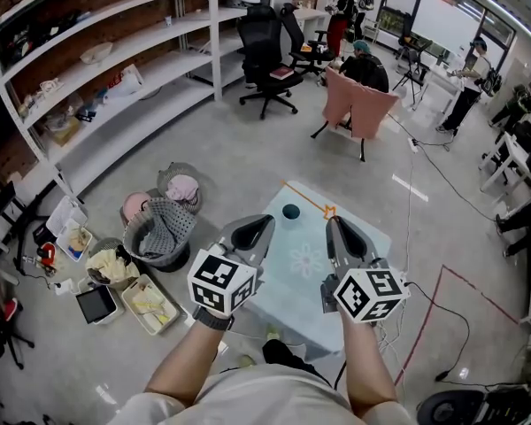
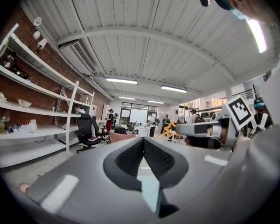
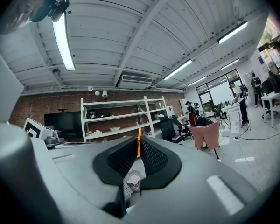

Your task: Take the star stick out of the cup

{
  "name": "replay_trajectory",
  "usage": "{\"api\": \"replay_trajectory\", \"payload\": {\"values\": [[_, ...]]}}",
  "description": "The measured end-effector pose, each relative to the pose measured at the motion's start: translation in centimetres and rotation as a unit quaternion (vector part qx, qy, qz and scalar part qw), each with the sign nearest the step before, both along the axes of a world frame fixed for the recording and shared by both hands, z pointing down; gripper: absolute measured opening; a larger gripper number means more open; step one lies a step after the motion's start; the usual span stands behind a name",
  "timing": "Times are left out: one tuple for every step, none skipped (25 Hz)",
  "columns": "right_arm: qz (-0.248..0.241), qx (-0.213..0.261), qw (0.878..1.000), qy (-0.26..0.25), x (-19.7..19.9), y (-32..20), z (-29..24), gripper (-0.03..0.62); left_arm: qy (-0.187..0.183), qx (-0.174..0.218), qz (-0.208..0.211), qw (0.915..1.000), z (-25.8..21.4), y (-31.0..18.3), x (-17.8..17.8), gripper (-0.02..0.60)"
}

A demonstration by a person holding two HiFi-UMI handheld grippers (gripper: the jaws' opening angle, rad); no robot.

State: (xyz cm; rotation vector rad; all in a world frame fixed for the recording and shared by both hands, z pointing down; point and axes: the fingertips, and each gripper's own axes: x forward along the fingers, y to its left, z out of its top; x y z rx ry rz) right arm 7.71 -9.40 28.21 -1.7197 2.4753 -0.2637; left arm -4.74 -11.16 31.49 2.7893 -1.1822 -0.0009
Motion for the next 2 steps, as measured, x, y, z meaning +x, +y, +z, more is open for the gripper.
{"api": "replay_trajectory", "payload": {"values": [[0.0,0.0,1.0,0.0,0.01,-0.01,-0.06,0.028,0.0,0.0,0.001,1.0,-0.06,-0.02,0.02,0.006],[0.001,0.0,1.0,0.0,0.02,-0.01,-0.11,0.028,0.0,0.0,0.001,1.0,-0.12,-0.03,0.05,0.006]]}}
